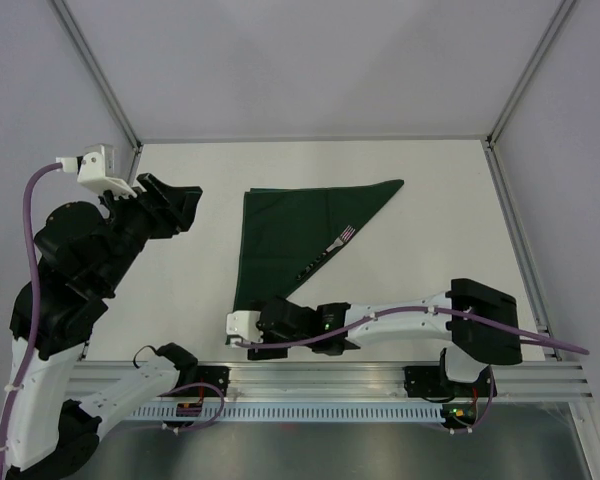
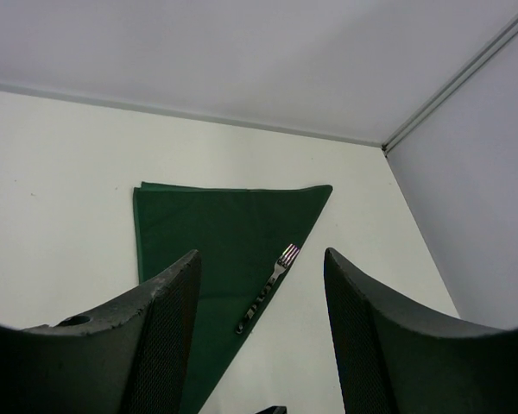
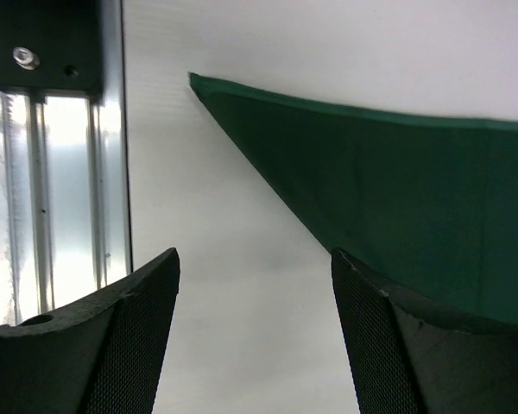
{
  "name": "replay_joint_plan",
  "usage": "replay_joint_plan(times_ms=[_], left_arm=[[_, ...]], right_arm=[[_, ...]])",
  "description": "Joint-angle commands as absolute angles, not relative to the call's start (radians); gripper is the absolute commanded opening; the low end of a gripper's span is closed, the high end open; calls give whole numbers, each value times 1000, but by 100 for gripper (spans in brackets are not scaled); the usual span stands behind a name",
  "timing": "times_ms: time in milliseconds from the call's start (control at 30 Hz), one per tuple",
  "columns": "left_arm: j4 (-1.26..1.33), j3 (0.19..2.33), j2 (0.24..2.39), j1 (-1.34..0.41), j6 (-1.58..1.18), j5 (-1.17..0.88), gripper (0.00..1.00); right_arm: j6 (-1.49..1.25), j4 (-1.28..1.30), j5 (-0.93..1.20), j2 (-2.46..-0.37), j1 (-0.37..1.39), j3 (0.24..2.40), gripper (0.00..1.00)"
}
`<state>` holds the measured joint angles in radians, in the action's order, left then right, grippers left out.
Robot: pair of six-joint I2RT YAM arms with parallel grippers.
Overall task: Fold the napkin, place the utensils inside, and roll it up
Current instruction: Fold the napkin
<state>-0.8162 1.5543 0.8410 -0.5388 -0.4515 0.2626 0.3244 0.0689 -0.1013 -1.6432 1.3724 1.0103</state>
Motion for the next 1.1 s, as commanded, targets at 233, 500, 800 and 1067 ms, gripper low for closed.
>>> replay_joint_plan(times_ms=[233,500,800,1067], left_arm=[[-859,1543,787,-540,-488,288,63],[-859,1522,769,-540,-474,307,63],[-853,1477,746,-540,-471,318,62],[-847,1463,746,-540,-459,316,62]], right_arm=[[434,-225,-218,-1822,1488,1063,76],[486,-328,-251,-1949,1493,1104,70],[543,-394,-281,-2031,1493,1131,59],[551,-393,-276,-2071,1493,1154,45]])
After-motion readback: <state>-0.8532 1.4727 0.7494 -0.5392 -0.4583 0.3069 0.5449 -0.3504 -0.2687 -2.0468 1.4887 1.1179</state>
